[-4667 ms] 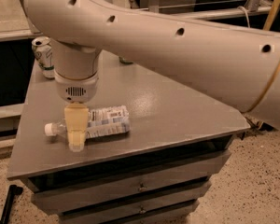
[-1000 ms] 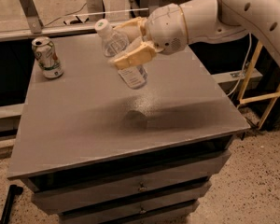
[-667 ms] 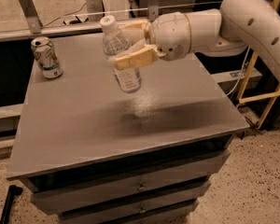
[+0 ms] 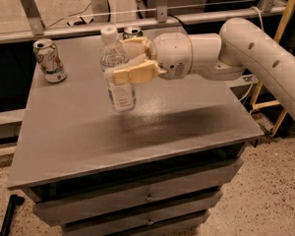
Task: Place blue plastic bottle upright
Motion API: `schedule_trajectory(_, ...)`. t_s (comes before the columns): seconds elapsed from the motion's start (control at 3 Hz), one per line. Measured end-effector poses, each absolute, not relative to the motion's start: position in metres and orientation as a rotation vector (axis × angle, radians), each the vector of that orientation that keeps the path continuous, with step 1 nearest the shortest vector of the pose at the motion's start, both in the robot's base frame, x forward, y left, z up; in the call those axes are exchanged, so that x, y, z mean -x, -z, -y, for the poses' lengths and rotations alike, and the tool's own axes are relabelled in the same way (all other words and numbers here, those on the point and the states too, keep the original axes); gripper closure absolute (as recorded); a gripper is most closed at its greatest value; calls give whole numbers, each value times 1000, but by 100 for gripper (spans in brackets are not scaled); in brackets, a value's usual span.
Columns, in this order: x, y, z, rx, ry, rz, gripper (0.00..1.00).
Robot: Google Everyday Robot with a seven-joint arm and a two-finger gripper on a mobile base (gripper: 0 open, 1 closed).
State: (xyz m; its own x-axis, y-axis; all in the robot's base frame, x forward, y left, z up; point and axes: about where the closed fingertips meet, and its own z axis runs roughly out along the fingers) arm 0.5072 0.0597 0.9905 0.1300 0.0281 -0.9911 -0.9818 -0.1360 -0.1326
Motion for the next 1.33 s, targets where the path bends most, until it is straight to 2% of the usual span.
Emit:
schedule_trajectory(0.67, -497, -953, -80, 1283, -1364, -1084, 51)
schedule_trajectory(1.0, -491, -941, -85, 1275, -1385, -1102, 20)
schedule_trajectory(1.33, -489, -933, -85, 1262, -1388, -1112, 0)
